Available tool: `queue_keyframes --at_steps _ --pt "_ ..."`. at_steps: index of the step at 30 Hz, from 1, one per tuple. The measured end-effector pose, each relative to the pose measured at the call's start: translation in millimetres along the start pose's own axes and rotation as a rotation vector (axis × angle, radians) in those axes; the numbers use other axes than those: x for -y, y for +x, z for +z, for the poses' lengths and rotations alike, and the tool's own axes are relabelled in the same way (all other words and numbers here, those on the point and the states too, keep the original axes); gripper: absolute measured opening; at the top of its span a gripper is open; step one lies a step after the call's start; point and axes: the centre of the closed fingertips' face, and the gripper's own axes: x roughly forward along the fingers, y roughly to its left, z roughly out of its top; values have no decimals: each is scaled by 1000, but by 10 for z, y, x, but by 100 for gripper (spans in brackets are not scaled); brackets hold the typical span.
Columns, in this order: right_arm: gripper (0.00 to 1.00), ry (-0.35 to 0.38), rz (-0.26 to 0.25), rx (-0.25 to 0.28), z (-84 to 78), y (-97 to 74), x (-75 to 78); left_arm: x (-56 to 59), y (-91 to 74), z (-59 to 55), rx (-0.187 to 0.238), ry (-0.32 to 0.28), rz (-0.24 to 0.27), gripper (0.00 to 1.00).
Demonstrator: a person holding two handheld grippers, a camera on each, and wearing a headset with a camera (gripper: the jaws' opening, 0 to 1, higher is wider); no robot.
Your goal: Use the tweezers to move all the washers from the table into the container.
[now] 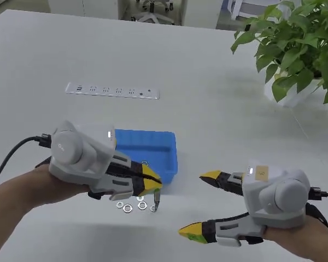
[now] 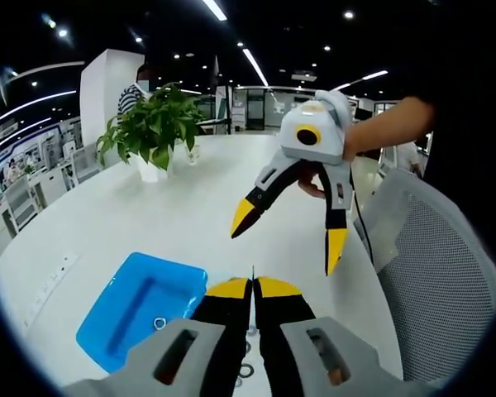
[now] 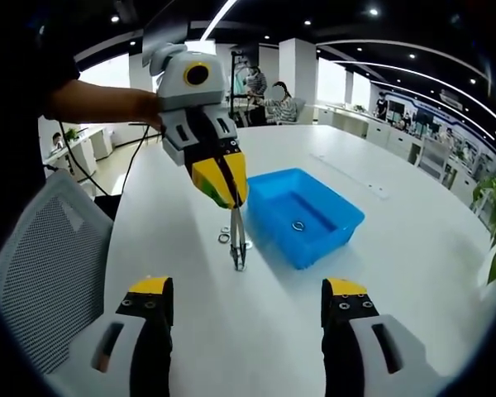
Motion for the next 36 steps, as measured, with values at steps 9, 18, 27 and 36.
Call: queue_keyframes --at_steps 9,18,27,36 --pt "74 -2 7 -4 1 25 -15 26 -17 6 1 -3 -1 5" --pt "74 -6 14 -4 14 52 -33 44 -27 -28 -3 -8 -7 5" --pt "65 -33 50 2 50 131 -79 63 -26 -29 0 -3 -20 5" --pt "45 -137 109 -7 132 297 -89 78 -41 -42 -9 8 -36 5"
